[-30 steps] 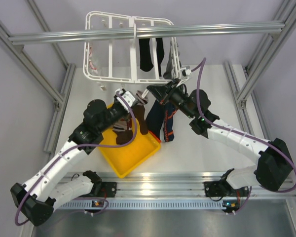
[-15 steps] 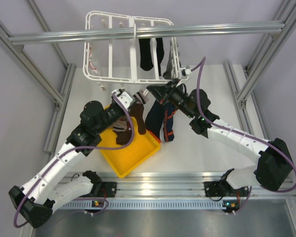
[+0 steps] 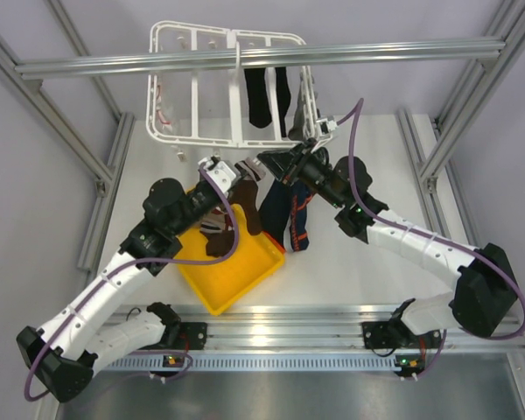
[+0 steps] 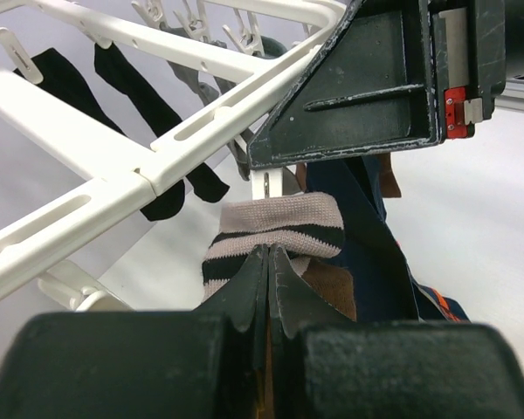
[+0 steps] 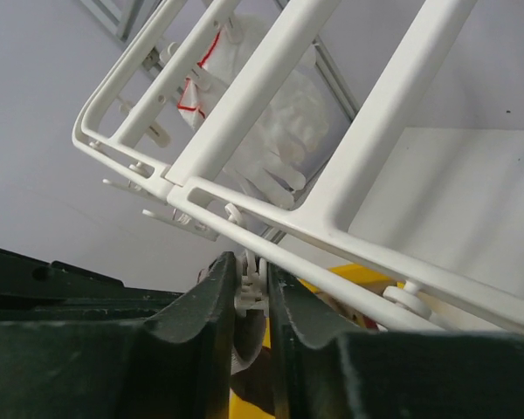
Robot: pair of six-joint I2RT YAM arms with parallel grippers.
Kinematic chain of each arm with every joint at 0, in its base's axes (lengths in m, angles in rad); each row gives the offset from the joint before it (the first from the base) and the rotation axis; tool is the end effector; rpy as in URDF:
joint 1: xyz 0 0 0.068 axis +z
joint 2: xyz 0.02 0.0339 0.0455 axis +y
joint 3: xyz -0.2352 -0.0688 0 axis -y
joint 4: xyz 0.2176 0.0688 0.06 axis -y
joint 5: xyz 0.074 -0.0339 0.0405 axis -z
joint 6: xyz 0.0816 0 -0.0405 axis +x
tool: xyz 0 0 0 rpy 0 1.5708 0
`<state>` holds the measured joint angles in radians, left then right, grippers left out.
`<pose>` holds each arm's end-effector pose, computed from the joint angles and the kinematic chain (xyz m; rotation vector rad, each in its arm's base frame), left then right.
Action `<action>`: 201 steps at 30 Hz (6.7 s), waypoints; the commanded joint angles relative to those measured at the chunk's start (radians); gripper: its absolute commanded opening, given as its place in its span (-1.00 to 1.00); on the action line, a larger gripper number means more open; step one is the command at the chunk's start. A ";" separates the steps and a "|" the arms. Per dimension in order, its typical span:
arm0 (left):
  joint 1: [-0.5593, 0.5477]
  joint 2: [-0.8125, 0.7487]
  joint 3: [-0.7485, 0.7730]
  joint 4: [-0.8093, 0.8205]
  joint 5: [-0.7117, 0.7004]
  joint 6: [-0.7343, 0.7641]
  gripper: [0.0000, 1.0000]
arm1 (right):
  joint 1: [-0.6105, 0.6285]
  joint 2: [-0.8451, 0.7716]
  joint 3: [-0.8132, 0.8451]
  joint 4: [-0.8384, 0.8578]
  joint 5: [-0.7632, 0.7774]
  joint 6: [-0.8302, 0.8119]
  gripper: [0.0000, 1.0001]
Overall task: Clip the socks to the hanger
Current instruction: Clamp the sock onto the hanger, then open the clamp at the hanger.
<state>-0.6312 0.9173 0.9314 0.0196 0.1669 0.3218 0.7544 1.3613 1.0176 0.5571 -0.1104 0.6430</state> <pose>0.1923 -0.1574 0.3685 0.8267 1.3104 -0.3736 0.2473 0.2447 0.3596 -0.1823 1.4617 1.2342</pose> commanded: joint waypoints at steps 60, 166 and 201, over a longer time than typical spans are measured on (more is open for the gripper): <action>0.343 -0.363 -0.213 -0.086 -0.019 -0.497 0.35 | 0.005 -0.162 -0.040 -0.060 -0.117 -0.095 0.23; 0.268 -0.090 0.058 -0.145 0.344 -0.336 -1.00 | -0.038 -0.125 0.032 0.020 -0.353 -0.149 -0.07; 0.269 -0.023 0.063 -0.136 0.536 -0.379 -1.00 | 0.057 0.070 0.122 0.213 -0.322 -0.042 0.36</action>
<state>-0.3477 0.8978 0.9821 -0.0406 0.5499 -0.0280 0.7956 1.4189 1.0832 0.6907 -0.4908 0.5880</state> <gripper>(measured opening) 0.296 0.683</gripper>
